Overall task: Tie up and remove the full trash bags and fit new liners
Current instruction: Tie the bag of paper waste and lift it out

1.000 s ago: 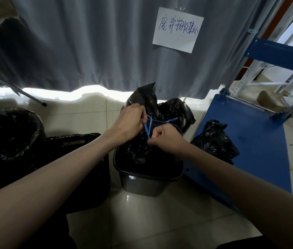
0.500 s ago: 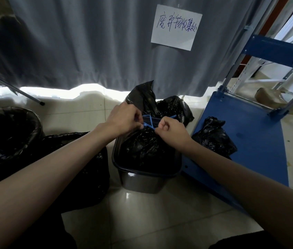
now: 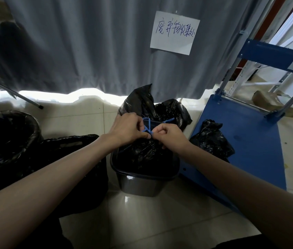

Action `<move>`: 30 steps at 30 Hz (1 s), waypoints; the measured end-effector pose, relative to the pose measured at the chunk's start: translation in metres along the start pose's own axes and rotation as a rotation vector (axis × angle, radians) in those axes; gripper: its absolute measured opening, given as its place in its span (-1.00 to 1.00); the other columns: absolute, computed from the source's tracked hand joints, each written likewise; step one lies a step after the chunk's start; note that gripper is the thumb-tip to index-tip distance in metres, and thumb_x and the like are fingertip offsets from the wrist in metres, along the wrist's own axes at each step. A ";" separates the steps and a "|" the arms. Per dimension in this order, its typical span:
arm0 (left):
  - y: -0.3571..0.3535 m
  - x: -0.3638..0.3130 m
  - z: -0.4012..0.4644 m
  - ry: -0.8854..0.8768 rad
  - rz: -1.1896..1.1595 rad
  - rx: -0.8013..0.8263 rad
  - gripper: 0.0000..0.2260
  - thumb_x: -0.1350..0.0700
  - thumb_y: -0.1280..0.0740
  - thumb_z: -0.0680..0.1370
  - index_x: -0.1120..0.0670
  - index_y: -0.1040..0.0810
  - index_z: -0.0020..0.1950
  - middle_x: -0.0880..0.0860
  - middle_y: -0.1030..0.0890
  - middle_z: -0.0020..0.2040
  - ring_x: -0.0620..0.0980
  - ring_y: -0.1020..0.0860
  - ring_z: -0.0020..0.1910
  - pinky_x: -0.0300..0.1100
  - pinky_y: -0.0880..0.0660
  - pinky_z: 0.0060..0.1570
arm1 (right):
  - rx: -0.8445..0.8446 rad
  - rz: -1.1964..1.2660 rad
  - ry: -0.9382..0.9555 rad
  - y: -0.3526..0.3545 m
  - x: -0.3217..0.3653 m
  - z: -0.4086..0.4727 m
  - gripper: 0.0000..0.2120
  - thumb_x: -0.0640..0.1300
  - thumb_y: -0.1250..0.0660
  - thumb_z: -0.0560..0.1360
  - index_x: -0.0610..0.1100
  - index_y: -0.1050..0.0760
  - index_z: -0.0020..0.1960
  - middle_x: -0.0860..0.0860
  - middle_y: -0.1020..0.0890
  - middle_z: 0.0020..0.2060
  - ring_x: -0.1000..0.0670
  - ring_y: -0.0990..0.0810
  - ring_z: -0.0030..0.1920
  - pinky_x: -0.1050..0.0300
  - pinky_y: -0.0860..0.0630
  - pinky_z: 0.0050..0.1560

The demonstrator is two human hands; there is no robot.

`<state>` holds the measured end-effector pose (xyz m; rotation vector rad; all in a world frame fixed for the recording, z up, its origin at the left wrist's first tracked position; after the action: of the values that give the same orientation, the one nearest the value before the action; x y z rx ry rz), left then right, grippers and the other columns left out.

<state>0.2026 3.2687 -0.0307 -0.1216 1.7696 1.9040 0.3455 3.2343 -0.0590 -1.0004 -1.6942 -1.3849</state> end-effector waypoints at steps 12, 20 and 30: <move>-0.014 -0.012 -0.004 -0.072 0.076 -0.044 -0.80 -0.14 -0.42 0.41 -0.04 -0.54 -0.18 -0.13 -0.58 -0.26 -0.10 -0.52 -0.19 -0.12 -0.30 0.03 | 0.087 -0.030 -0.101 -0.005 -0.006 0.001 -0.90 -0.18 -0.40 0.52 -0.12 -0.63 -0.17 -0.02 -0.57 -0.33 0.08 -0.51 -0.32 0.24 -0.51 -0.33; -0.020 -0.031 -0.010 -0.226 0.243 -0.071 -0.88 0.09 -0.35 0.43 0.00 -0.46 -0.29 -0.04 -0.58 -0.28 0.01 -0.52 -0.20 -0.16 -0.27 -0.07 | 0.250 -0.099 -0.288 -0.013 -0.015 -0.004 -0.76 -0.17 -0.26 0.60 -0.14 -0.48 -0.24 -0.05 -0.48 -0.35 0.08 -0.47 -0.34 0.25 -0.49 -0.36; -0.023 -0.032 -0.008 -0.284 0.274 -0.065 -0.83 0.10 -0.33 0.44 -0.01 -0.36 -0.29 -0.09 -0.49 -0.30 0.00 -0.49 -0.21 -0.15 -0.23 -0.11 | 0.362 0.122 -0.432 -0.021 -0.016 -0.012 -0.78 -0.24 -0.26 0.60 -0.15 -0.41 -0.23 -0.03 -0.44 -0.36 0.06 -0.49 -0.32 0.19 -0.55 -0.32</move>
<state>0.2374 3.2505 -0.0393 0.3693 1.5964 2.0495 0.3341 3.2178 -0.0801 -1.2214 -2.0619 -0.7764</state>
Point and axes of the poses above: each hand's wrist, its own z-axis towards the middle knuckle, its own y-axis out of the back of the hand, x = y × z, the point moved 8 cm from there along z, towards the middle knuckle
